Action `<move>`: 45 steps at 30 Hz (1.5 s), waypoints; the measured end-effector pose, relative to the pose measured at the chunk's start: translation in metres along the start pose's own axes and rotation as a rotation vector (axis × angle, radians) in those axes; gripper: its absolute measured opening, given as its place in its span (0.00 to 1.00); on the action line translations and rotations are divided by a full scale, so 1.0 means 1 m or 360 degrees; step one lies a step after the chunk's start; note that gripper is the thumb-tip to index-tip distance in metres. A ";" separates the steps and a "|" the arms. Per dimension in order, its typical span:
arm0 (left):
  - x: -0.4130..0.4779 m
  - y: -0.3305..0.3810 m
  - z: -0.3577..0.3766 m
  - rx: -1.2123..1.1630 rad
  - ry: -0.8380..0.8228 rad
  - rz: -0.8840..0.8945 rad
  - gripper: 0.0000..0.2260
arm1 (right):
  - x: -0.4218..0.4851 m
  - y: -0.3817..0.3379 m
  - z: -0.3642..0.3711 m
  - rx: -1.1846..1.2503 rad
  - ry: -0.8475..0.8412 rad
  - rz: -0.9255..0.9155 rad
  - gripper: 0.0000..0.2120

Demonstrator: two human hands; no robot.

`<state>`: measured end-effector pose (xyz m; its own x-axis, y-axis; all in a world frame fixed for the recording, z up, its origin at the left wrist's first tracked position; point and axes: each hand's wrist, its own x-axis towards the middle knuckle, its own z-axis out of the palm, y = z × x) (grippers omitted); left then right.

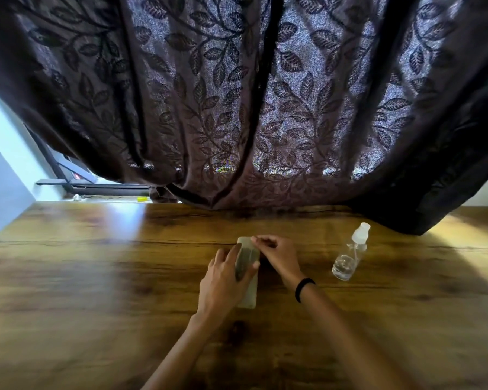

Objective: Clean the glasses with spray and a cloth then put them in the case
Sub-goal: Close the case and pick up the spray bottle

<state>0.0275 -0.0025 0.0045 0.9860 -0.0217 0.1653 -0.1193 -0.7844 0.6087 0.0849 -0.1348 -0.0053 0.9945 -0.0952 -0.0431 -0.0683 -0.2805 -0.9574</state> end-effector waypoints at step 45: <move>0.009 0.126 0.036 -0.0831 -0.0965 0.0345 0.22 | -0.069 0.022 -0.118 0.0380 0.0748 -0.0190 0.13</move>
<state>0.0258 -0.1237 0.0544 0.8088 -0.5870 -0.0358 -0.2051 -0.3386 0.9183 0.0051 -0.2470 0.0105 0.8480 -0.5083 0.1499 0.1172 -0.0960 -0.9885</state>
